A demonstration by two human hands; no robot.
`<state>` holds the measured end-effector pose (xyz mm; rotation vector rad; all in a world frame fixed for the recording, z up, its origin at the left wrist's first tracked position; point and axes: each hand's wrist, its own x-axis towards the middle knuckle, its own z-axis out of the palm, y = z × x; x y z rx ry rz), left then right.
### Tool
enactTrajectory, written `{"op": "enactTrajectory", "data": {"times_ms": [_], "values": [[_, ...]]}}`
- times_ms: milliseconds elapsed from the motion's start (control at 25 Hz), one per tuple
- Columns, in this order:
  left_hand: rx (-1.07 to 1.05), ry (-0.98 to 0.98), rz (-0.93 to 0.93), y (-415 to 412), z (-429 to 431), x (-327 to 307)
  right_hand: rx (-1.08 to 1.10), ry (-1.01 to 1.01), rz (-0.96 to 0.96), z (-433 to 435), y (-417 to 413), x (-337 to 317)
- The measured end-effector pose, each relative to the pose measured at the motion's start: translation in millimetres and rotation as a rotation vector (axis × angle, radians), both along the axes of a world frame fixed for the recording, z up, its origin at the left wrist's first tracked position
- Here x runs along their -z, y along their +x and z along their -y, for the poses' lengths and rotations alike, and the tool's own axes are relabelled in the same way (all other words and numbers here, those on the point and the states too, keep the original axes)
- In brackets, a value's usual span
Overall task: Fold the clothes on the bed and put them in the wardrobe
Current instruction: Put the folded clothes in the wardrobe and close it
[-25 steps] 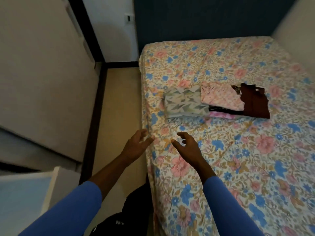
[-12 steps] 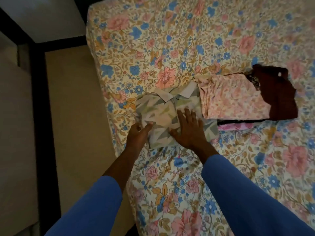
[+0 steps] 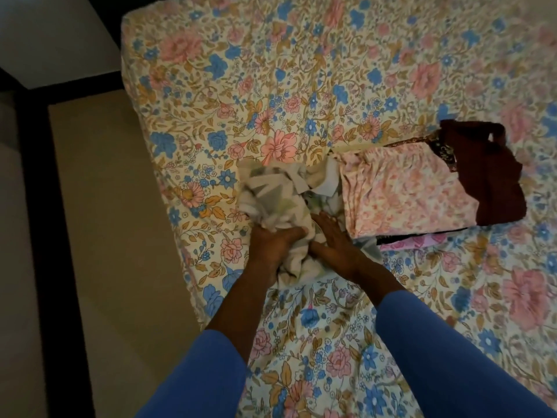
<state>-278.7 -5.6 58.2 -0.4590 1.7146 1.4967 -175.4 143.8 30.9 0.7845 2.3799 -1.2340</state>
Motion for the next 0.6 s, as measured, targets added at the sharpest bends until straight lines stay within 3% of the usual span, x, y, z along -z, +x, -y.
{"op": "enactTrajectory", "data": {"times_ms": [120, 320, 520, 600], "values": [[-0.030, -0.081, -0.027, -2.8, 2.6, -12.7, 0.019, 0.034, -0.011, 6.0, -3.3, -11.6], [-0.205, -0.049, 0.014, -4.4, 53.9, -74.5, 0.445, 0.009, -0.361, 67.1, 19.3, -62.0], [-0.277, -0.008, -0.077, 6.4, 127.0, -158.8, 0.950, -0.343, -0.352, 141.7, 76.9, -105.6], [-0.303, 0.019, -0.105, 19.8, 160.2, -194.5, 1.140, -0.640, -0.263, 182.6, 106.2, -133.8]]}}
